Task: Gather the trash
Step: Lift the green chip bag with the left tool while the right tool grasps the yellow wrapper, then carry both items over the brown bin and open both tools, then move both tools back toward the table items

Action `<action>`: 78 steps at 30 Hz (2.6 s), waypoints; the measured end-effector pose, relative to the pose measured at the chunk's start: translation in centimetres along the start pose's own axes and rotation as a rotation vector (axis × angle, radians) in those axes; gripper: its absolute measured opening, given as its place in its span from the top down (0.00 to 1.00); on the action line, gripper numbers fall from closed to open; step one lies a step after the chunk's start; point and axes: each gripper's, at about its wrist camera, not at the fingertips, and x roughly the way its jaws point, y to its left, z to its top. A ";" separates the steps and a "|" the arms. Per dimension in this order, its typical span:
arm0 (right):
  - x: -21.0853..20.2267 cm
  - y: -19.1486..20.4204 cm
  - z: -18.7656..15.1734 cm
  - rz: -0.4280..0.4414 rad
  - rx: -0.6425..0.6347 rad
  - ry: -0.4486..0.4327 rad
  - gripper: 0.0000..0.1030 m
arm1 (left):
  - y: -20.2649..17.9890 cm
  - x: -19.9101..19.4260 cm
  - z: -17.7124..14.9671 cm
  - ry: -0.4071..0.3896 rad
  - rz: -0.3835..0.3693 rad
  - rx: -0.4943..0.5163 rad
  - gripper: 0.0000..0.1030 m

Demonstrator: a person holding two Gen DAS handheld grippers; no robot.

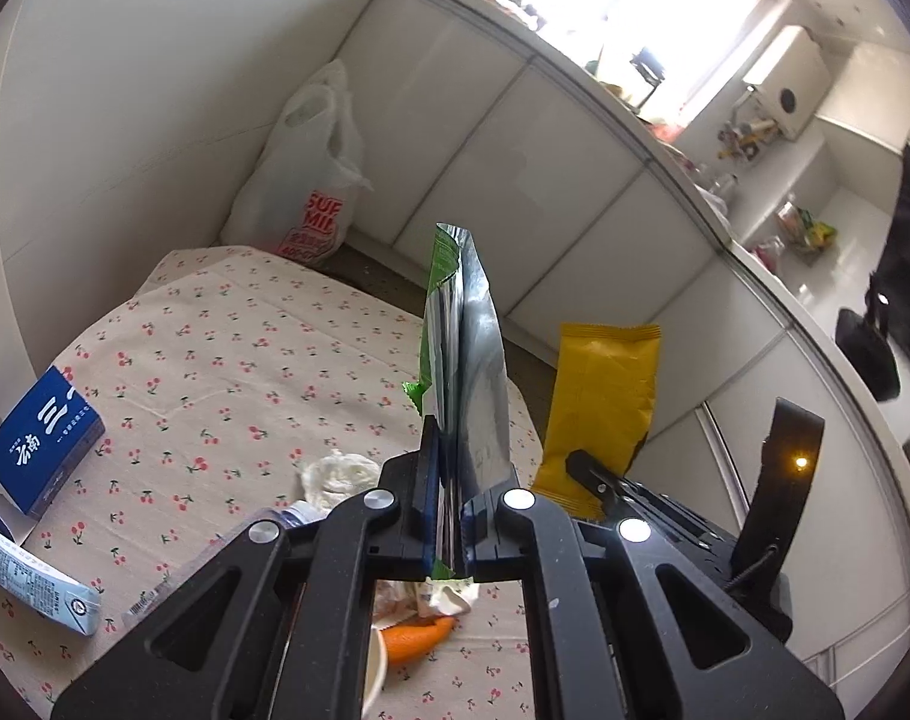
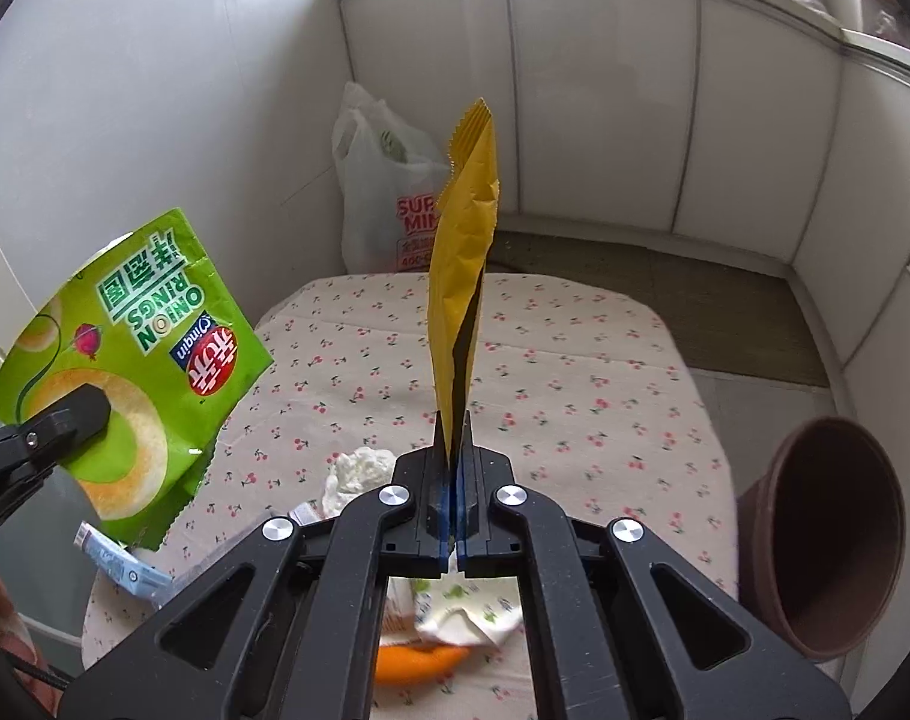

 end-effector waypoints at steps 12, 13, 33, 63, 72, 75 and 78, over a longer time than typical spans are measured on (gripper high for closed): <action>-6.7 -9.7 -3.9 -0.070 0.113 -0.083 1.00 | -6.5 2.4 -5.4 0.051 -0.045 0.058 0.94; -7.2 -10.8 -4.2 -0.080 0.126 -0.089 1.00 | -7.2 2.9 -6.0 0.065 -0.057 0.052 0.94; -8.8 -29.9 -8.0 -0.294 0.484 -0.026 0.97 | -23.8 11.1 -11.3 0.197 -0.129 0.239 0.93; -10.9 -33.9 -10.3 -0.384 0.557 -0.013 0.15 | -27.8 20.4 -13.9 0.326 -0.083 0.227 0.65; -9.5 -29.6 -9.2 -0.340 0.457 0.008 0.13 | -23.9 16.9 -13.5 0.275 -0.015 0.196 0.64; -8.9 -27.9 -9.2 -0.311 0.432 0.010 0.13 | -22.4 15.6 -13.3 0.256 0.006 0.182 0.58; -8.0 -25.7 -9.1 -0.299 0.375 0.019 0.13 | -21.0 14.0 -13.2 0.229 0.028 0.173 0.55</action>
